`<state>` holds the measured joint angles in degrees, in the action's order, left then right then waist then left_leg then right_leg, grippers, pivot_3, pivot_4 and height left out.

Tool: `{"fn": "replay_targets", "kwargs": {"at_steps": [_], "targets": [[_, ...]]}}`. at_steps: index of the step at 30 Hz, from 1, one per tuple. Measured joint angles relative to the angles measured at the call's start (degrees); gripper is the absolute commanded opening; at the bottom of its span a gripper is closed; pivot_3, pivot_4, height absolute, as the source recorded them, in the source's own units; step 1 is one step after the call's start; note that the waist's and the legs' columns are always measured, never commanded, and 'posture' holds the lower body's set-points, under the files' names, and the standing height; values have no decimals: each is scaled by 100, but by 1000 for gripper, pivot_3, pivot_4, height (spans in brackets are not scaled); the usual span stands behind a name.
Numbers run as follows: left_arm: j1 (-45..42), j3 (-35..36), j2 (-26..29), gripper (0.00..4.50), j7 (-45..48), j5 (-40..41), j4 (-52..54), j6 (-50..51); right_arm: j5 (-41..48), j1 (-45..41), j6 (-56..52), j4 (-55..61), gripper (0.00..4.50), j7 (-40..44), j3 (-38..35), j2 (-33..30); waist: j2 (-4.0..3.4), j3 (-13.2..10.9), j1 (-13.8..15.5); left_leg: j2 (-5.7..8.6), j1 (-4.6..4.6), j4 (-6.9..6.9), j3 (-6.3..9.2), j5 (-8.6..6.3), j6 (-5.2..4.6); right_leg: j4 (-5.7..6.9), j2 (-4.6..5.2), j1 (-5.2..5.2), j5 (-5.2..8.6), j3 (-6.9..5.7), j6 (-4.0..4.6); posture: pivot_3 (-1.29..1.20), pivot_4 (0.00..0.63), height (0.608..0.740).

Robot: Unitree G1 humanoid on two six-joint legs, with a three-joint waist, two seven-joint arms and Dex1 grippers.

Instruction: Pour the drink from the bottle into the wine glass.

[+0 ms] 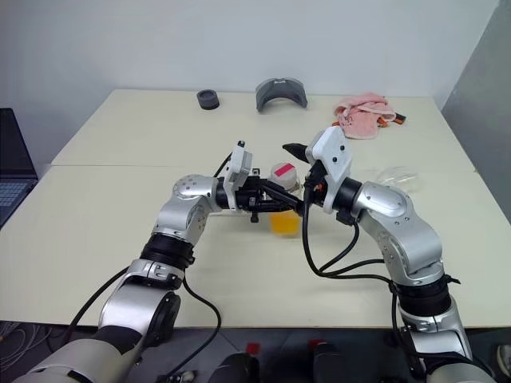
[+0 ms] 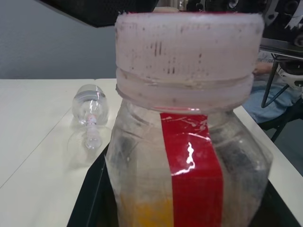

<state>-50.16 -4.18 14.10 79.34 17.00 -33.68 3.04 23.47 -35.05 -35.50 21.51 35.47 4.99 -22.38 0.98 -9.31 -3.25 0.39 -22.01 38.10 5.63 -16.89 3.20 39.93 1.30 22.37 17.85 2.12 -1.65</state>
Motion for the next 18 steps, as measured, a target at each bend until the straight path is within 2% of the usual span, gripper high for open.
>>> {"fn": "replay_targets", "kwargs": {"at_steps": [18], "targets": [[0,-15,-20,1674,-107,-36,-100,-92,81,317,14,142,4500,-70,-226,-351,0,0,-1,0,0,0,-3,-2,-4,0,-1,-1,0,1,0,0,150,740]]}}
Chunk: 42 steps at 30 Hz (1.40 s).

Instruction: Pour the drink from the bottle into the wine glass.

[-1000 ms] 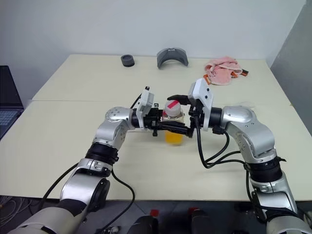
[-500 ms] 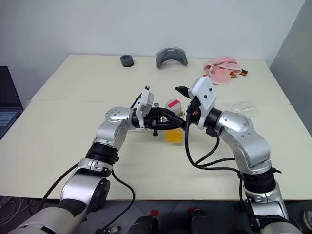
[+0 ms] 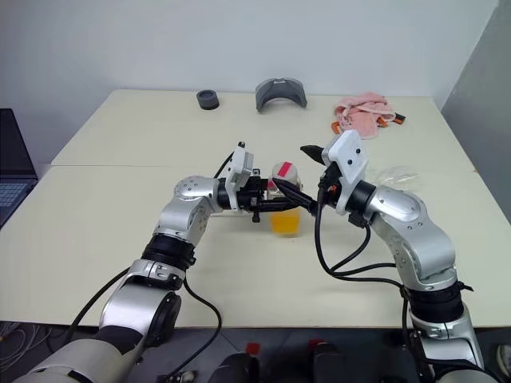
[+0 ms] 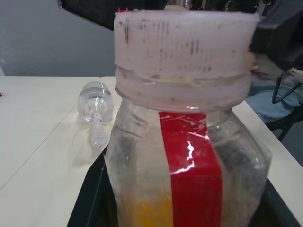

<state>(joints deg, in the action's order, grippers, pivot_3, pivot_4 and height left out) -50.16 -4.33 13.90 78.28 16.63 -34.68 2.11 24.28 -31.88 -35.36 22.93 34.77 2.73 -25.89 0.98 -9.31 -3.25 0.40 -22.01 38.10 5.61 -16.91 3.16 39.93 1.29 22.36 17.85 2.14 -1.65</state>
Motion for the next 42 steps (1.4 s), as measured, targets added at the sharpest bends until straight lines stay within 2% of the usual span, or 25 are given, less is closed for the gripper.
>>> {"fn": "replay_targets", "kwargs": {"at_steps": [14,20,25,31,42], "targets": [[-2,6,44,1674,0,1,-153,-136,851,320,-644,613,4500,90,-210,-222,0,0,4,0,0,0,2,-5,-10,0,-1,-1,0,-1,0,0,150,740],[-9,8,35,1674,-3,1,-162,-142,105,-52,-209,444,4500,-473,273,210,0,0,-7,-1,3,-1,1,0,0,1,-8,0,0,0,0,0,150,740],[-9,9,44,1674,-9,1,-163,-144,-294,-70,56,211,4500,-572,439,339,0,0,0,1,0,1,0,2,4,-1,1,0,0,1,0,0,150,740],[-9,9,43,1674,-15,1,-162,-144,-409,-55,119,190,4500,-557,485,332,0,0,0,0,0,0,1,1,2,-1,0,0,0,0,0,0,150,740],[-9,7,41,1672,-24,-11,-169,-143,-212,162,-44,317,4500,-585,122,272,0,0,3,0,0,0,0,0,1,0,-1,0,0,1,0,0,150,740]]}}
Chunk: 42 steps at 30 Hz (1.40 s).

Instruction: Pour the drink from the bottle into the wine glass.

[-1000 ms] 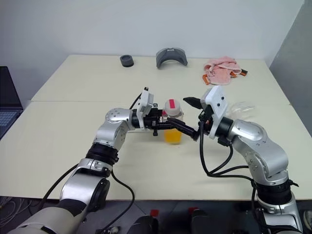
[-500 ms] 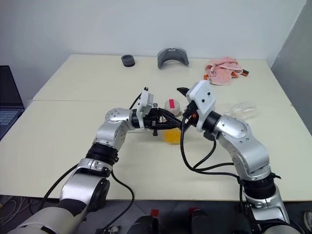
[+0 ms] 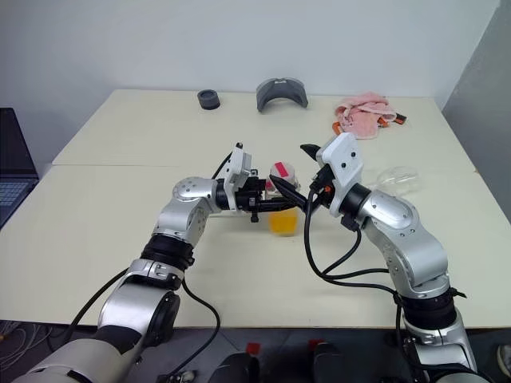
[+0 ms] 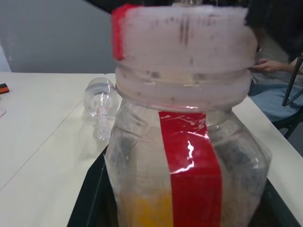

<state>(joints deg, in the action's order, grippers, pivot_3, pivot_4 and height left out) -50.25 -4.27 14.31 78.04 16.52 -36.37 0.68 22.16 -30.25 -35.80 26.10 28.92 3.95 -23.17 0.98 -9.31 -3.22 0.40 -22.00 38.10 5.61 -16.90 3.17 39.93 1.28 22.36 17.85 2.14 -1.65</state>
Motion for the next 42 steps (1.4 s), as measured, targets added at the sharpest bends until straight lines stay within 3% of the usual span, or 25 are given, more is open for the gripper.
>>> {"fn": "replay_targets", "kwargs": {"at_steps": [42], "targets": [[-6,4,5,1672,2,-4,-132,-109,501,268,-258,190,4500,97,-467,-526,0,0,3,1,0,0,-1,-2,-4,0,-1,0,0,0,0,0,150,740]]}}
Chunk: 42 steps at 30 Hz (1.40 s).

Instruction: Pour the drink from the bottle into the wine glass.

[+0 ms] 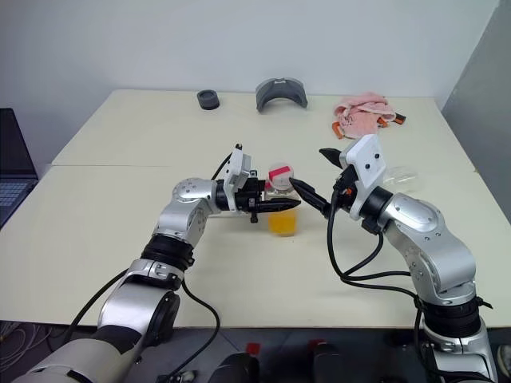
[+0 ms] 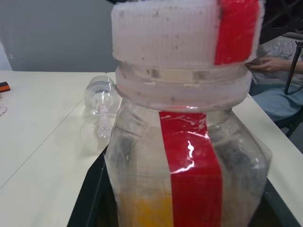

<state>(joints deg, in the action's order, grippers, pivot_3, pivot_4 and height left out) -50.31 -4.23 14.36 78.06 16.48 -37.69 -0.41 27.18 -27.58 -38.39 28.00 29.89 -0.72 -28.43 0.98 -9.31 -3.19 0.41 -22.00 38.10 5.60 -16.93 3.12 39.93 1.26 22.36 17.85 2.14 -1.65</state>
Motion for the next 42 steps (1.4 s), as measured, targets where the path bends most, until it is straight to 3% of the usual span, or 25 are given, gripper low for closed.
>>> {"fn": "replay_targets", "kwargs": {"at_steps": [13,42], "targets": [[0,0,0,1672,-27,0,0,-2,233,18,-122,118,4500,47,-15,-53,0,0,0,0,0,0,0,-1,-2,0,0,0,0,0,0,0,150,740],[0,0,-3,1672,-42,0,-2,-16,-173,-132,34,39,4500,-51,419,290,0,0,0,-1,0,1,1,1,3,0,0,0,0,0,0,0,150,740]]}}
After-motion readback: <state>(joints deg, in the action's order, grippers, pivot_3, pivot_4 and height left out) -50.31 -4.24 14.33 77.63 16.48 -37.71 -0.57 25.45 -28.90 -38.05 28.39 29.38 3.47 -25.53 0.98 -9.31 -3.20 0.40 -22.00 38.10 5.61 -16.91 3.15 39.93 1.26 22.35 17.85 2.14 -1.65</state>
